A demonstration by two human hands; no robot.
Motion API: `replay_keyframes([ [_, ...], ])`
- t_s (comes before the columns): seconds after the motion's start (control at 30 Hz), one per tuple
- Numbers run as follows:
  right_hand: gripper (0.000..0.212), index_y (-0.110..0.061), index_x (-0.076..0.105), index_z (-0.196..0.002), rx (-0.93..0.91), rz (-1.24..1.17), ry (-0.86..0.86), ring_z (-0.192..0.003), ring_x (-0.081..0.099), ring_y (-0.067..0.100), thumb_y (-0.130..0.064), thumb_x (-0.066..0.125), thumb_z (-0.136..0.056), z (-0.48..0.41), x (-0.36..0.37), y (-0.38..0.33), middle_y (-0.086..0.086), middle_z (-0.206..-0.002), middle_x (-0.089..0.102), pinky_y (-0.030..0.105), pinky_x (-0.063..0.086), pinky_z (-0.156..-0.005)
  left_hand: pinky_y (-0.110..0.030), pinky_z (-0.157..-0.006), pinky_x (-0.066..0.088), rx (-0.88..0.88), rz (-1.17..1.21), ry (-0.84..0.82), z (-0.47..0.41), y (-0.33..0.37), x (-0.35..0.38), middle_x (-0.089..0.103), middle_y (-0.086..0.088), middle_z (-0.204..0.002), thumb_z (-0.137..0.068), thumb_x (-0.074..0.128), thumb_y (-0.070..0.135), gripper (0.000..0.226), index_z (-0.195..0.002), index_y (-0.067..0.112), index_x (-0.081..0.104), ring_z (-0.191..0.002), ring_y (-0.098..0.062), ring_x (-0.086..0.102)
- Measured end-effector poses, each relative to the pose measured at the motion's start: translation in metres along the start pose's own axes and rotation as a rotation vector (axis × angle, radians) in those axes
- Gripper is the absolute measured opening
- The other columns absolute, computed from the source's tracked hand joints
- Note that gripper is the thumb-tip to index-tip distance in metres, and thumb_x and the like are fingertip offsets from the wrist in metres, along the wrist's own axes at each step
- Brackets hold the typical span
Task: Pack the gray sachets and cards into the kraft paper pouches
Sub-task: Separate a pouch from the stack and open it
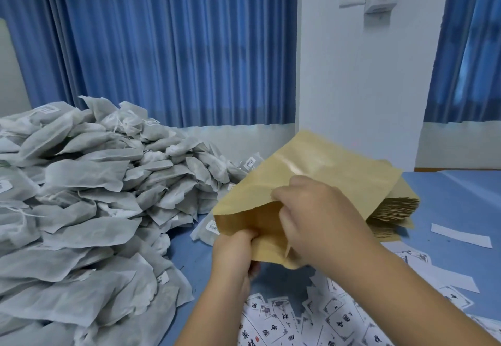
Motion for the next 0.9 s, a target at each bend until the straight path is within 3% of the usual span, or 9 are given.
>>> replay_keyframes([
  [0.1, 0.030, -0.018, 0.065, -0.105, 0.046, -0.056, 0.031, -0.084, 0.056, 0.024, -0.017, 0.039, -0.090, 0.000, -0.002, 0.002, -0.002, -0.091, 0.050, 0.036, 0.048, -0.074, -0.022, -0.042, 0.040, 0.037, 0.035, -0.097, 0.005, 0.003, 0.007, 0.056, -0.005, -0.060, -0.080, 0.057, 0.003, 0.013, -0.083, 0.015, 0.059, -0.049, -0.017, 0.052],
  [0.23, 0.029, -0.021, 0.065, -0.102, 0.062, -0.048, 0.041, -0.080, 0.055, 0.021, -0.018, 0.039, -0.089, -0.005, 0.000, 0.000, -0.005, -0.086, 0.047, 0.035, 0.048, -0.071, -0.022, -0.042, 0.041, 0.209, -0.025, -0.202, 0.022, 0.016, 0.014, 0.056, -0.006, -0.058, -0.082, 0.052, 0.005, 0.012, -0.083, 0.015, 0.059, -0.044, -0.015, 0.053],
  [0.37, 0.033, -0.022, 0.067, -0.104, 0.084, -0.032, 0.004, -0.088, 0.057, 0.022, -0.017, 0.040, -0.087, -0.024, 0.000, 0.003, -0.003, -0.092, 0.052, 0.032, 0.048, -0.075, -0.025, -0.044, 0.046, 0.169, -0.041, -0.279, 0.030, 0.033, 0.007, 0.066, -0.011, -0.084, -0.087, 0.057, 0.014, 0.024, -0.110, 0.014, 0.054, -0.051, -0.021, 0.063],
  [0.5, 0.035, -0.023, 0.069, -0.106, 0.117, -0.080, -0.018, -0.097, 0.059, 0.024, -0.013, 0.041, -0.088, -0.047, -0.001, 0.004, 0.001, -0.104, 0.062, 0.034, 0.050, -0.083, -0.022, -0.041, 0.042, 0.251, -0.235, -0.207, 0.022, 0.064, -0.013, 0.063, -0.003, -0.095, -0.091, 0.059, 0.034, 0.026, -0.112, 0.027, 0.045, -0.045, -0.016, 0.059],
  [0.6, 0.037, -0.027, 0.070, -0.107, 0.170, -0.145, -0.011, -0.095, 0.059, 0.022, -0.011, 0.042, -0.089, -0.052, 0.000, 0.007, 0.002, -0.108, 0.064, 0.031, 0.050, -0.081, -0.019, -0.040, 0.038, 0.434, -0.458, -0.074, 0.005, 0.097, -0.036, 0.065, 0.001, -0.087, -0.089, 0.055, 0.046, 0.020, -0.100, 0.029, 0.053, -0.046, -0.012, 0.060],
  [0.7, 0.030, -0.024, 0.067, -0.088, 0.176, -0.125, -0.026, -0.087, 0.058, 0.021, -0.011, 0.040, -0.087, -0.054, 0.008, 0.009, 0.000, -0.099, 0.061, 0.033, 0.051, -0.076, -0.020, -0.051, 0.042, 0.740, -0.880, 0.105, -0.022, 0.128, -0.057, 0.064, 0.010, -0.074, -0.087, 0.055, 0.036, 0.009, -0.083, 0.029, 0.058, -0.061, -0.004, 0.060],
  [0.8, 0.031, -0.020, 0.068, -0.095, 0.201, -0.113, -0.052, -0.090, 0.059, 0.021, -0.012, 0.039, -0.086, -0.057, 0.017, 0.012, 0.000, -0.102, 0.062, 0.035, 0.052, -0.079, -0.035, -0.078, 0.050, 0.940, -1.311, 0.204, -0.054, 0.151, -0.070, 0.061, 0.005, -0.099, -0.089, 0.051, 0.029, 0.014, -0.099, 0.022, 0.060, -0.092, -0.016, 0.058],
  [0.9, 0.033, -0.017, 0.067, -0.103, 0.229, -0.121, -0.058, -0.094, 0.060, 0.021, -0.012, 0.040, -0.085, -0.059, 0.025, 0.015, 0.001, -0.104, 0.065, 0.037, 0.052, -0.082, -0.038, -0.084, 0.045, 1.030, -1.706, 0.347, -0.084, 0.168, -0.075, 0.051, -0.004, -0.114, -0.093, 0.046, 0.031, 0.028, -0.116, 0.018, 0.053, -0.104, -0.026, 0.051],
])
Point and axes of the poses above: each hand's wrist, its own z-axis away from the middle knuckle, its own x-axis out of the palm, y = z × x, the point moved 1 cm from there along -z, towards the middle knuckle
